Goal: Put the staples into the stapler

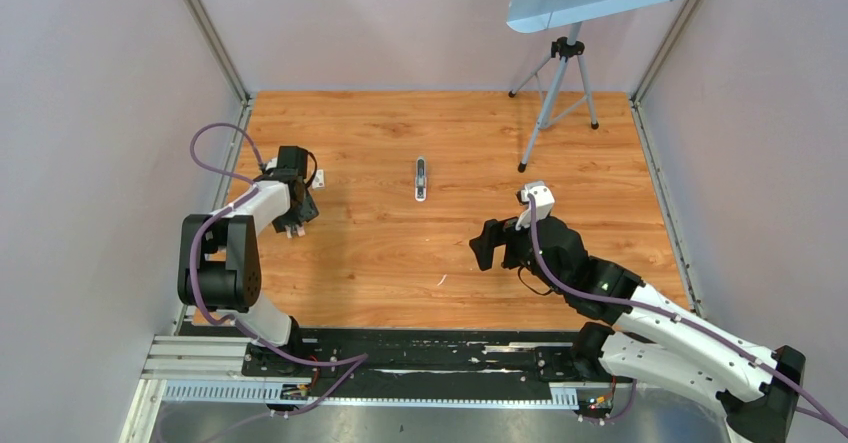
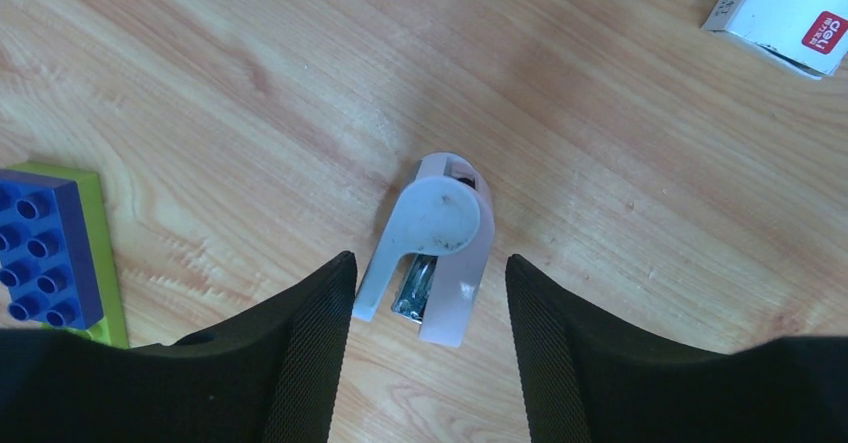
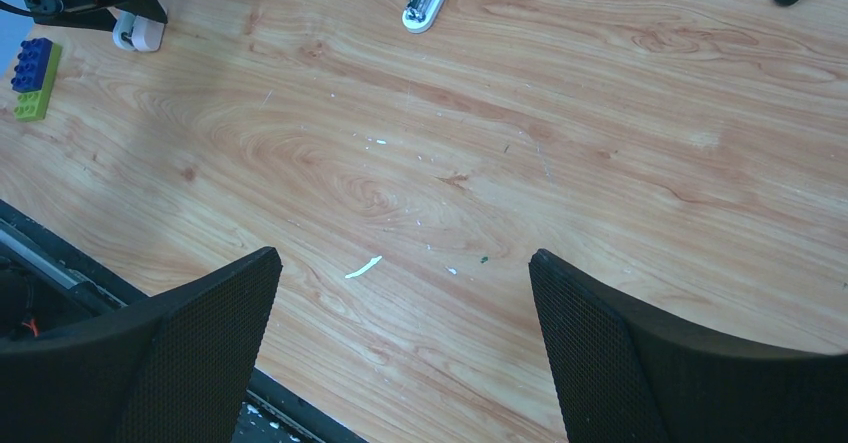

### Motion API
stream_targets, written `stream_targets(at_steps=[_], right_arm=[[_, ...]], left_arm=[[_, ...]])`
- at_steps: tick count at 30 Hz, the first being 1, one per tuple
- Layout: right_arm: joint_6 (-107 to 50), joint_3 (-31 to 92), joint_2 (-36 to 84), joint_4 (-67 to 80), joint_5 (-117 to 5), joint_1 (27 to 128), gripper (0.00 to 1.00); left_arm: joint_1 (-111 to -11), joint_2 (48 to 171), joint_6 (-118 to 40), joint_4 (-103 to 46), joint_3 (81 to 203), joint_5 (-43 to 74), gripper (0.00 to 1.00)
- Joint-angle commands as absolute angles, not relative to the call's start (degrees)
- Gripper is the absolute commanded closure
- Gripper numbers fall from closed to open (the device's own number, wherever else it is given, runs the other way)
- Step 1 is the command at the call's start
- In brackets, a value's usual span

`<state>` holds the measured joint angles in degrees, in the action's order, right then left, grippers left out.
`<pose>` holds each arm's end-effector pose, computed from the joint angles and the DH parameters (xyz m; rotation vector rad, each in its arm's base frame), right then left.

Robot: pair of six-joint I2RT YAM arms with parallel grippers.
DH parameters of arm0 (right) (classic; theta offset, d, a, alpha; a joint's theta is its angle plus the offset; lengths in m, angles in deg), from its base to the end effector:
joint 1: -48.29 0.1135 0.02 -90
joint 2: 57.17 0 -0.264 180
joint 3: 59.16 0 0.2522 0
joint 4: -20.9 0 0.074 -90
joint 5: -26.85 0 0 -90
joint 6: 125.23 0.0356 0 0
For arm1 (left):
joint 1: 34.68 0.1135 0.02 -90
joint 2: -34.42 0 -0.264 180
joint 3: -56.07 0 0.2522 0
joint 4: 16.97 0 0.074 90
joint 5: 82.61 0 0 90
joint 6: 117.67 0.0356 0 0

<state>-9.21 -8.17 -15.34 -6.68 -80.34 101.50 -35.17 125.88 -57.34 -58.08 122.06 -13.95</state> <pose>0.1131 0.1336 0.2956 -0.2480 1.9161 0.6593 0.2971 0.0104 0.1706 -0.7630 2.5231 0.3371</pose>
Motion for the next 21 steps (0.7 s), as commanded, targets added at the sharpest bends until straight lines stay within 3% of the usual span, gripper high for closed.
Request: stream_targets(at_steps=[1, 14, 21], right_arm=[[-8.4, -8.2, -15.8, -8.0, -80.6, 100.8, 0.01], [-7.0, -8.7, -16.5, -8.0, -79.8, 100.8, 0.01], [-5.3, -8.7, -15.9, -7.9, -79.4, 100.8, 0.01]], left_arm=[[-34.9, 125.4, -56.5, -56.5, 121.2, -12.9, 0.44], [-34.9, 125.1, -56.7, -55.0, 119.3, -11.1, 0.44], [-34.9, 122.8, -56.7, -54.8, 118.4, -7.8, 0.56]])
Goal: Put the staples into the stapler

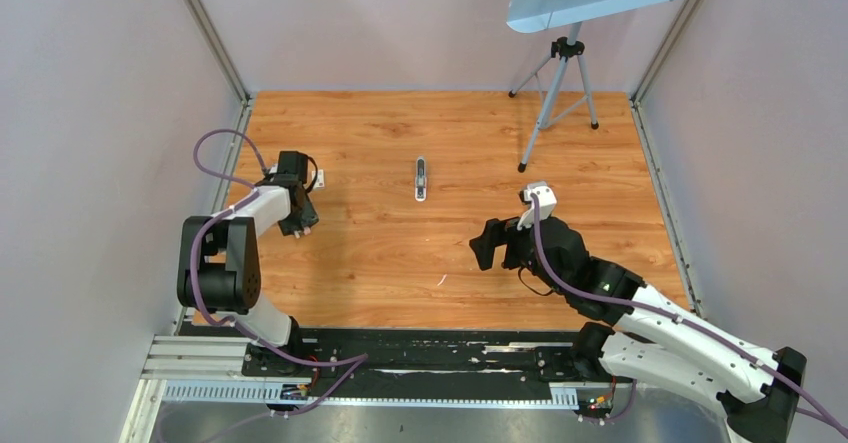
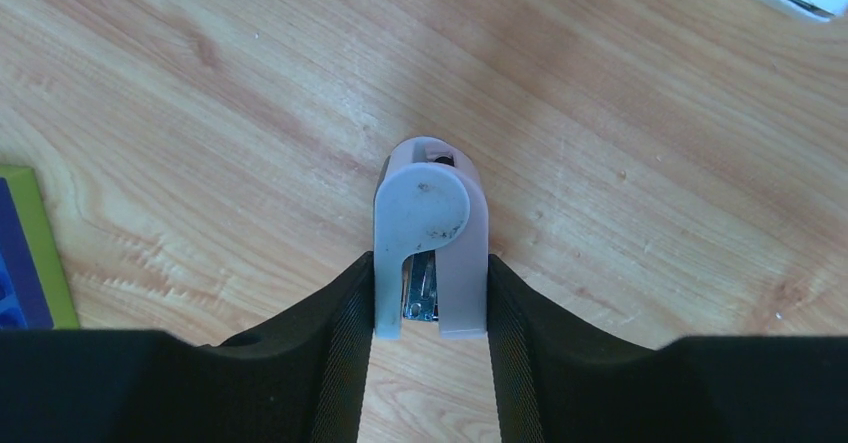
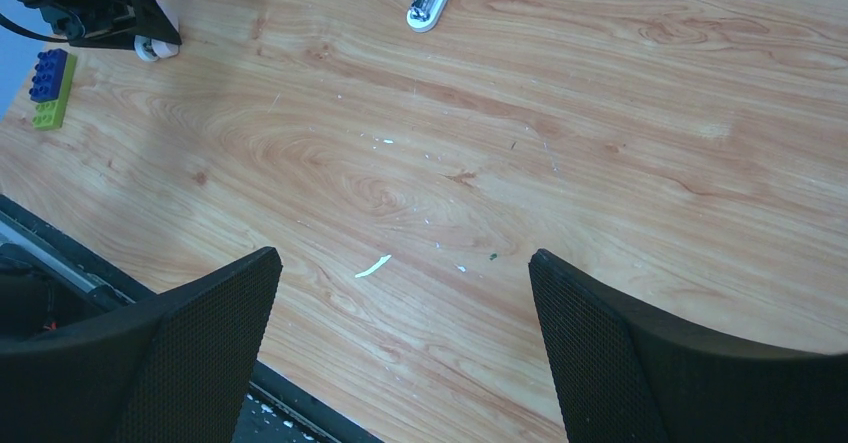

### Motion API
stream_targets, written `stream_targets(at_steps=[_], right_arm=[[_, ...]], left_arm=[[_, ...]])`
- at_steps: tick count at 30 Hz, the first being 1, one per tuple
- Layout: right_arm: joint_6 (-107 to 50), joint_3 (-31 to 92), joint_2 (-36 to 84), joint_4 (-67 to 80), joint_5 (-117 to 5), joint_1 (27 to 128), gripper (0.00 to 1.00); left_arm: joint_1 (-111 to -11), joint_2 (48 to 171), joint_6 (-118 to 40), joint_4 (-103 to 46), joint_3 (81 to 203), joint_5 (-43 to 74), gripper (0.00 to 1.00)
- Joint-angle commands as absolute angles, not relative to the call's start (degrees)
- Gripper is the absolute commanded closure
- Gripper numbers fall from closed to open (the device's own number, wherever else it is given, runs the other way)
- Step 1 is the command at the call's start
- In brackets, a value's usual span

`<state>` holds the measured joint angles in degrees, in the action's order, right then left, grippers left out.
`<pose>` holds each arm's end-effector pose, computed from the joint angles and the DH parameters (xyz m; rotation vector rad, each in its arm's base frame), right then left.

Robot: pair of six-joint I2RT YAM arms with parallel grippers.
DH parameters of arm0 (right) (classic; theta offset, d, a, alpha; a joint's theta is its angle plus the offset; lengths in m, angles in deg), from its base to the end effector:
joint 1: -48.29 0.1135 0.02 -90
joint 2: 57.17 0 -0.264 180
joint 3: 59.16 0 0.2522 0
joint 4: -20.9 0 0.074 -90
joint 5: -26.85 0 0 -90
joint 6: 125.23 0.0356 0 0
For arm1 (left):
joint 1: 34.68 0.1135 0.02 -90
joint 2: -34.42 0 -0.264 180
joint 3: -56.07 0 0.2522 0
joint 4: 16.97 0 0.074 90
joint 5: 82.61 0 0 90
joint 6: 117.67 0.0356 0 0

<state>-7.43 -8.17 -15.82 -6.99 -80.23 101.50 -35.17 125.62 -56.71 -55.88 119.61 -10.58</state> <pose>0.1120 0.1323 0.2963 -0.2191 1.9210 0.6834 0.2919 0.0085 0.1614 -0.7395 2.5533 0.2658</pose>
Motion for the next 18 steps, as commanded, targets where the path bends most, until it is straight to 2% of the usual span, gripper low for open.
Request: stream_targets(at_steps=[1, 5, 11, 15, 18], right_arm=[[-5.0, -8.9, -15.4, -7.6, -79.2, 100.9, 0.01], [-3.8, -8.6, -11.9, -6.6, -78.8, 100.5, 0.00], [-3.2, -3.6, -5.7, -4.4, -74.2, 98.4, 0.00], [1.7, -3.1, -0.3, 0.4, -64.8, 93.1, 0.02], [5.6, -2.7, 3.4, 4.6, -58.6, 90.3, 0.07]], left_arm=[[-34.9, 122.0, -56.5, -54.6, 118.1, -7.1, 0.58], [-34.9, 118.8, -56.3, -52.7, 116.3, -3.1, 0.63], [-34.9, 113.1, -57.0, -46.6, 112.3, 7.5, 0.66], [-34.9, 109.1, -57.8, -42.6, 109.5, 15.4, 0.67], [-35.7, 106.4, -58.8, -38.6, 107.1, 22.4, 0.68]])
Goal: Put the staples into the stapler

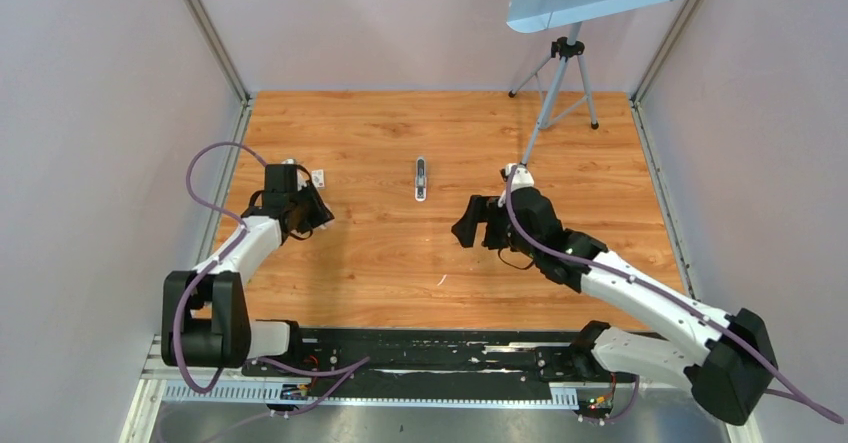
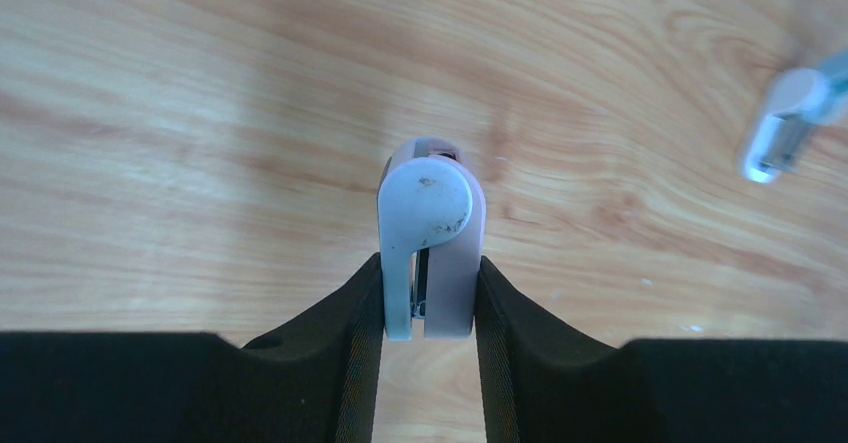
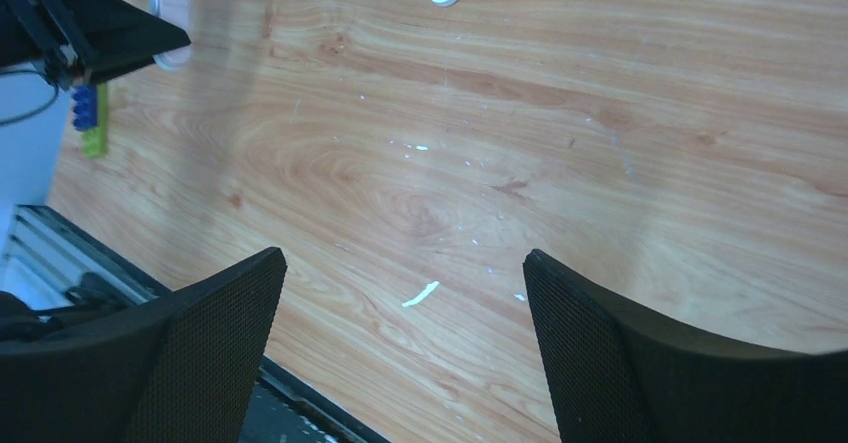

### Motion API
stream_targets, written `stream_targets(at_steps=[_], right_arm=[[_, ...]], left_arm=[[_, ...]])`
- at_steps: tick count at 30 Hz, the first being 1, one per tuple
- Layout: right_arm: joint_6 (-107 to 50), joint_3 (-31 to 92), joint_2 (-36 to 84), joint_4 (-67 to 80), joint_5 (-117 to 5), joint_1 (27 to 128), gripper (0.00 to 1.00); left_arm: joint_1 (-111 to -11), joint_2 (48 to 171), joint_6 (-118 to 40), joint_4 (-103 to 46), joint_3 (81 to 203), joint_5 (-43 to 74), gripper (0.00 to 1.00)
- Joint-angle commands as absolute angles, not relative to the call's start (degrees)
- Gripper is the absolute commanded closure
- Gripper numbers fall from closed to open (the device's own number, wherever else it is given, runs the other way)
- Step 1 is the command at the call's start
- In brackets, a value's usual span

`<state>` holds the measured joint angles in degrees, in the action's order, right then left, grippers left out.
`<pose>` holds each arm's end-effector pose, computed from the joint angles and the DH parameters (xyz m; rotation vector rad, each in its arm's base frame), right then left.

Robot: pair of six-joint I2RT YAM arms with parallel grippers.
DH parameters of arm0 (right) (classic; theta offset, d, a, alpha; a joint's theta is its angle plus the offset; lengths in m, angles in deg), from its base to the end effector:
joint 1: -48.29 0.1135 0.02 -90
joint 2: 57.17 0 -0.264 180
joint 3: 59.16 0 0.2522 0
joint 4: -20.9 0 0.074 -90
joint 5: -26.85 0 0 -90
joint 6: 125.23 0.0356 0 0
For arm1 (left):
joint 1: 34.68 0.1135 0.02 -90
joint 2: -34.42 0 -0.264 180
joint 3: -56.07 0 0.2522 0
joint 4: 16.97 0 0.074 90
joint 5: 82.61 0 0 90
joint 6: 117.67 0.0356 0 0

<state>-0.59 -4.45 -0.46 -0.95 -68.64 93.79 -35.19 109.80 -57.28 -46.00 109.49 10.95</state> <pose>0.1617 0.1597 0.2811 -0.1319 2.0729 0.7942 0.2562 -0.0045 0.1895 -0.5973 2.4101 -0.3030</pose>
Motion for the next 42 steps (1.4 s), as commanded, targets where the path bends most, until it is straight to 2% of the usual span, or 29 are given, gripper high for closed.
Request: stream_targets(at_steps=[1, 7, 11, 14, 24, 36, 42], right_arm=[[6.4, -2.1, 4.8, 5.6, -57.5, 90.0, 0.09], [10.3, 3.2, 12.6, 9.6, -53.5, 89.9, 0.21], [11.9, 7.3, 17.8, 11.0, -50.2, 89.9, 0.36], [12.5, 10.0, 21.5, 12.5, -46.4, 90.0, 0.43], [15.6, 13.4, 27.7, 13.6, -41.8, 90.3, 0.36], [17.3, 14.4, 30.7, 15.2, -41.9, 92.5, 0.38], [17.7, 15.1, 32.0, 14.1, -42.3, 93.7, 0.44]], left_arm=[[-36.4, 105.5, -59.0, -38.0, 106.6, 23.9, 0.68], [-45.0, 99.5, -59.3, -35.8, 103.9, 26.8, 0.70], [-50.0, 94.7, -60.5, -33.7, 102.1, 27.3, 0.70], [-53.4, 91.8, -61.0, -31.1, 101.4, 27.5, 0.70], [-58.2, 91.7, -58.4, -29.8, 103.0, 29.4, 0.70], [-61.3, 92.4, -57.3, -29.5, 103.3, 30.8, 0.69], [-61.8, 91.4, -56.6, -30.5, 103.8, 30.7, 0.68]])
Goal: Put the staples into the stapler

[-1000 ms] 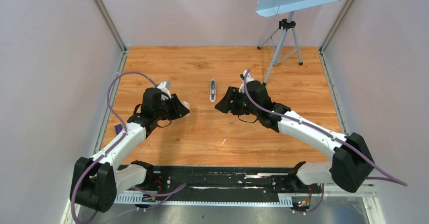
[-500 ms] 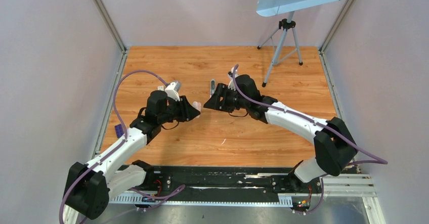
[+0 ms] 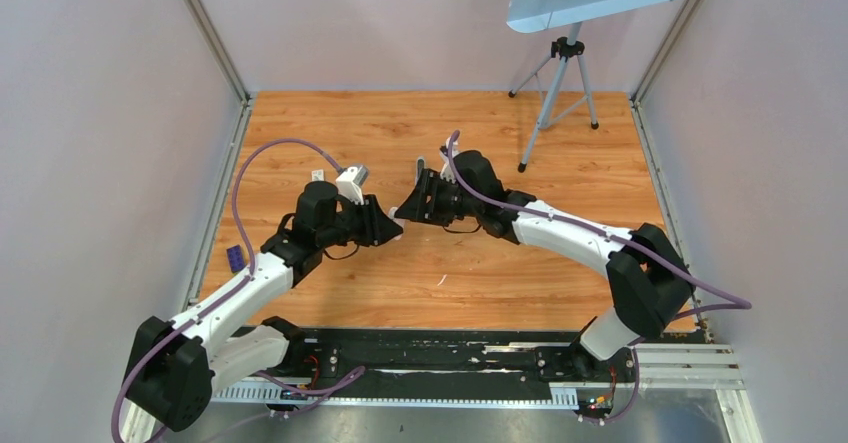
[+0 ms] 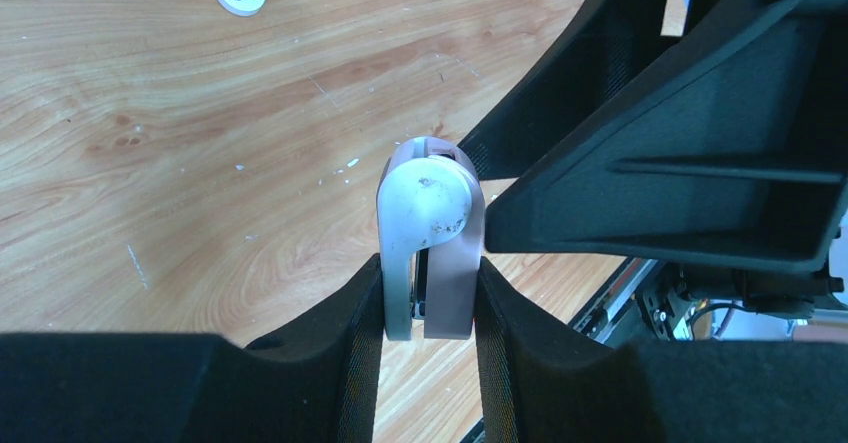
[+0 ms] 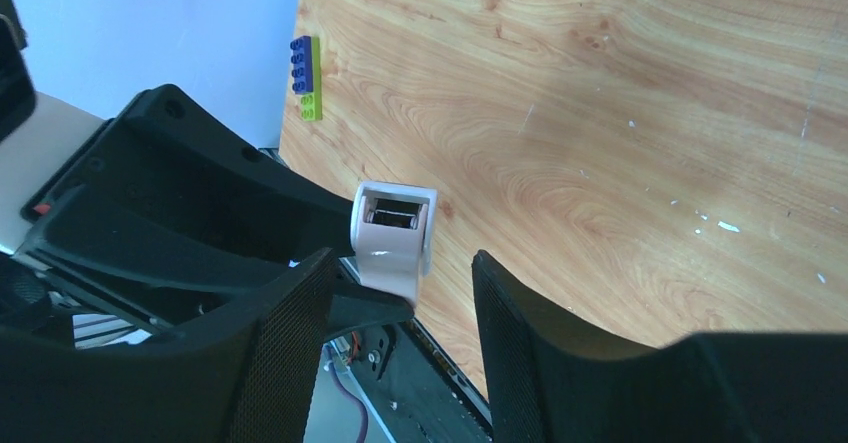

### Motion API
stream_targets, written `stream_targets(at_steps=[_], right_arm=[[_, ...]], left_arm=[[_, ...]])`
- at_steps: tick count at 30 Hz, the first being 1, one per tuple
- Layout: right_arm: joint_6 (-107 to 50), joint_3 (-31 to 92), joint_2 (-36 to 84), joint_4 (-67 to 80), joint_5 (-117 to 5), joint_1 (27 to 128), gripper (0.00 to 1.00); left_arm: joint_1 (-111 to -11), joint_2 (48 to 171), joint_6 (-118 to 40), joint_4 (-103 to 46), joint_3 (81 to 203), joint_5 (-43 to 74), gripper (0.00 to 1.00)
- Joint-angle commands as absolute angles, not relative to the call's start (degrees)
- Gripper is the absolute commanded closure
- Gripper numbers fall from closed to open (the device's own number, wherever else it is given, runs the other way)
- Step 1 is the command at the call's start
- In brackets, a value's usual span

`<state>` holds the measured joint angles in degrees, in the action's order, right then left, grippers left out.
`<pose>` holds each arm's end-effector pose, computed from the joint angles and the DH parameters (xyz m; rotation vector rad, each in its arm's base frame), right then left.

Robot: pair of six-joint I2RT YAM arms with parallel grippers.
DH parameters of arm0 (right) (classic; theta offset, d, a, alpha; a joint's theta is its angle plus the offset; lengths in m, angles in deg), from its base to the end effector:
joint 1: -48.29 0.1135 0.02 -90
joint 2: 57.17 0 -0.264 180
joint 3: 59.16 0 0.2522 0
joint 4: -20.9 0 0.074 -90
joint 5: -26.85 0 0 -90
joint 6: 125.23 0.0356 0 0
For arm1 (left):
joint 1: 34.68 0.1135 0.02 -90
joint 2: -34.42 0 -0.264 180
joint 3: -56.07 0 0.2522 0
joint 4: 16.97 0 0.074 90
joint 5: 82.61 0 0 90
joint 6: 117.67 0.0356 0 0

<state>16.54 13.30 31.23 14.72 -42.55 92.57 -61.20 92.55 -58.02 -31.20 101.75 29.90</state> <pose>0.2451 0.2565 0.2677 -0.1256 2.2272 1.3770 0.1929 -0.1115 0.2353 0.1908 2.1458 -1.0020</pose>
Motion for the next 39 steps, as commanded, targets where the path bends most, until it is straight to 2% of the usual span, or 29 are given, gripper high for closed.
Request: stream_targets(at_steps=[1, 6, 12, 18, 22, 30, 39], right_arm=[[17.8, 15.1, 32.1, 14.1, -42.4, 93.7, 0.44], [17.8, 14.9, 32.2, 14.0, -42.4, 93.8, 0.52], [18.1, 14.9, 32.6, 14.4, -42.1, 93.8, 0.57], [17.6, 15.6, 33.3, 15.0, -41.3, 93.7, 0.69], [15.1, 15.1, 32.9, 17.9, -39.6, 93.5, 0.77], [11.2, 11.9, 29.3, 23.6, -32.5, 89.5, 0.82], [3.3, 6.7, 20.0, 25.8, -21.5, 81.8, 0.84]], left_arm=[[-61.8, 91.2, -56.5, -30.5, 104.0, 30.7, 0.68], [-61.9, 90.4, -55.5, -31.9, 104.5, 31.1, 0.66], [-61.9, 90.4, -55.0, -32.0, 104.3, 31.3, 0.66], [-61.9, 90.8, -54.5, -32.1, 104.8, 31.2, 0.63], [-61.9, 90.7, -54.9, -33.0, 105.6, 31.2, 0.56], [-61.9, 87.6, -56.6, -35.2, 107.3, 32.7, 0.31], [-61.1, 86.6, -58.4, -35.9, 110.3, 44.2, 0.29]])
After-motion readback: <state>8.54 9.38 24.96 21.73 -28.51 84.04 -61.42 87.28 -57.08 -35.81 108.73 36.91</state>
